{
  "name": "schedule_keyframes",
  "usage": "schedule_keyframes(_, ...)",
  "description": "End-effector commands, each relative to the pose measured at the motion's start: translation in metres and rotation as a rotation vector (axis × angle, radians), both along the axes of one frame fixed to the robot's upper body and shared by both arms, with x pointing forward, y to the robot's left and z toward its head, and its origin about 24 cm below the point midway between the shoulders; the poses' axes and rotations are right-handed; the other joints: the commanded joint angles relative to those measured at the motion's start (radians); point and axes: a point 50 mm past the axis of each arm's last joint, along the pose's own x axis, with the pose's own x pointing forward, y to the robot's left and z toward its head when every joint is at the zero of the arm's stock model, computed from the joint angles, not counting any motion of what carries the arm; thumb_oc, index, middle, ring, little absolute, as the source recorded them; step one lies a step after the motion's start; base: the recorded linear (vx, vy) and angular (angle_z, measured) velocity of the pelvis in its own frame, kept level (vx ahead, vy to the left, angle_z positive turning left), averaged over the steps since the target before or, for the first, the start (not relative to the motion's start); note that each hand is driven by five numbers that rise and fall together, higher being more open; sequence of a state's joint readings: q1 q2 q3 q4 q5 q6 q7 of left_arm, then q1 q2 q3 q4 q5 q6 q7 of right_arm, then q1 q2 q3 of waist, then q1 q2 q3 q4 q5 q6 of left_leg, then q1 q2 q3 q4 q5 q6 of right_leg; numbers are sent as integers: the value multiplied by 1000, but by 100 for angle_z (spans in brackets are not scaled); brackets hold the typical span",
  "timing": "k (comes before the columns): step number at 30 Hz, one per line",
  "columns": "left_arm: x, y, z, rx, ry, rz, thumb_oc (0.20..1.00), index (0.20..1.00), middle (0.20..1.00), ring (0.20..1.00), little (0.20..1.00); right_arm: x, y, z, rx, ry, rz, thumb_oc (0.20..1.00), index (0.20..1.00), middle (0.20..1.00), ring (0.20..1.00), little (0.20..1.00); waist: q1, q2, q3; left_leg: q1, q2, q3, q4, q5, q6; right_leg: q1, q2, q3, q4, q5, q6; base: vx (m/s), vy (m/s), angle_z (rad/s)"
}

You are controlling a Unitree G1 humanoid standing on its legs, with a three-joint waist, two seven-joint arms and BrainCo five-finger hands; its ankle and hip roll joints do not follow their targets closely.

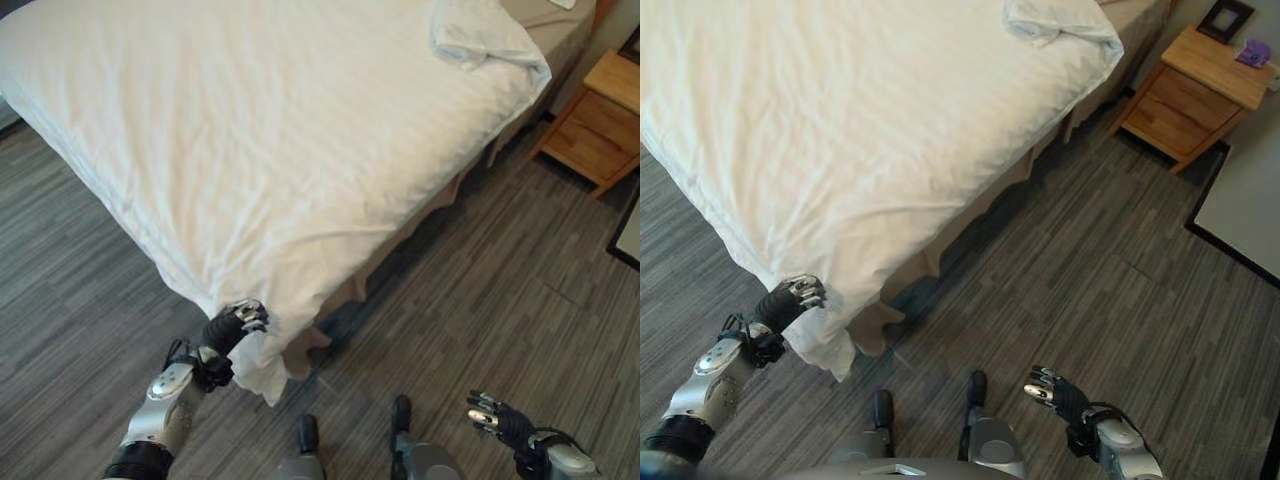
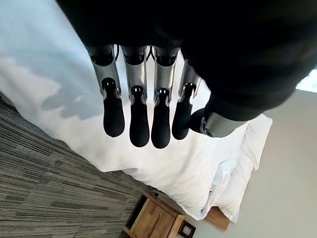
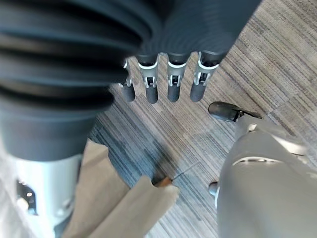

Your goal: Making the bed.

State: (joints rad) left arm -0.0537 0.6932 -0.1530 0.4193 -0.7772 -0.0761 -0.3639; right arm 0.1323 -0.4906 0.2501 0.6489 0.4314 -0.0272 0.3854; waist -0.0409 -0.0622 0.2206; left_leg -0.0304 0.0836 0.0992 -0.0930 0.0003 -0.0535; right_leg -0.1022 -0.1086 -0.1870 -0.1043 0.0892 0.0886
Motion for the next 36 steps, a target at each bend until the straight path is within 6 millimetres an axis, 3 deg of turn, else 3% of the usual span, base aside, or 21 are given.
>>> schedule_keyframes(1,13,7,25,109,-57,-92,200,200,200,200,200,8,0,4,-26,-24,66,1000,1000,1000,1000,1000,4,-33,-19,-43,-10,-58,6,67,-23,63,-36,32,29,-8,79,2,41,-2)
schedule_keyframes(7,25,5,51,207,-101,-195,200,200,200,200,200,8,0,4,-23,-14,85,1000,1000,1000,1000,1000,-6,-31,-11,-44,-13,-47,6,66,-23,52,-42,39,32,-2,83,-2,27,-2)
schedule_keyframes(15,62,-24,89,241,-231,-289,200,200,200,200,200,19,6,7,-35,-24,138,1000,1000,1000,1000,1000,-28,-29,20,-74,-15,-39,6,75,-26,13,-41,48,36,10,87,-27,13,-6)
schedule_keyframes(22,87,-29,113,230,-343,-198,200,200,200,200,200,30,9,12,-24,-66,121,1000,1000,1000,1000,1000,-54,-43,54,-124,-11,-28,6,86,-28,-50,-35,64,46,25,89,-46,8,-3)
schedule_keyframes(27,94,-11,99,237,-291,-59,200,200,200,200,200,43,10,19,-34,-108,120,1000,1000,1000,1000,1000,-67,-65,80,-160,-2,-13,6,96,-33,-90,-28,73,42,42,90,-35,-2,-7)
schedule_keyframes(29,86,5,75,228,-208,35,200,200,200,200,200,51,11,23,-40,-132,116,1000,1000,1000,1000,1000,-69,-76,95,-171,4,6,6,96,-32,-110,-22,85,39,52,92,-29,19,-16)
schedule_keyframes(30,86,5,75,228,-208,35,200,200,200,200,200,51,11,23,-40,-132,116,1000,1000,1000,1000,1000,-69,-76,95,-171,4,6,6,96,-32,-110,-22,86,40,52,92,-28,23,-16)
schedule_keyframes(32,74,16,46,188,-105,118,200,200,200,200,200,57,10,27,-46,-153,101,1000,1000,1000,1000,1000,-69,-85,113,-174,9,19,6,95,-33,-120,-18,95,36,59,91,-22,16,-24)
schedule_keyframes(33,74,16,46,188,-105,118,200,200,200,200,200,57,10,27,-46,-153,101,1000,1000,1000,1000,1000,-69,-85,113,-174,9,19,6,95,-33,-120,-18,95,35,59,91,-15,3,-23)
schedule_keyframes(36,59,20,10,199,30,159,200,200,200,200,200,62,10,29,-44,-173,81,1000,1000,1000,1000,1000,-68,-90,130,-173,13,22,6,97,-34,-125,-16,100,35,58,88,-16,6,-7)
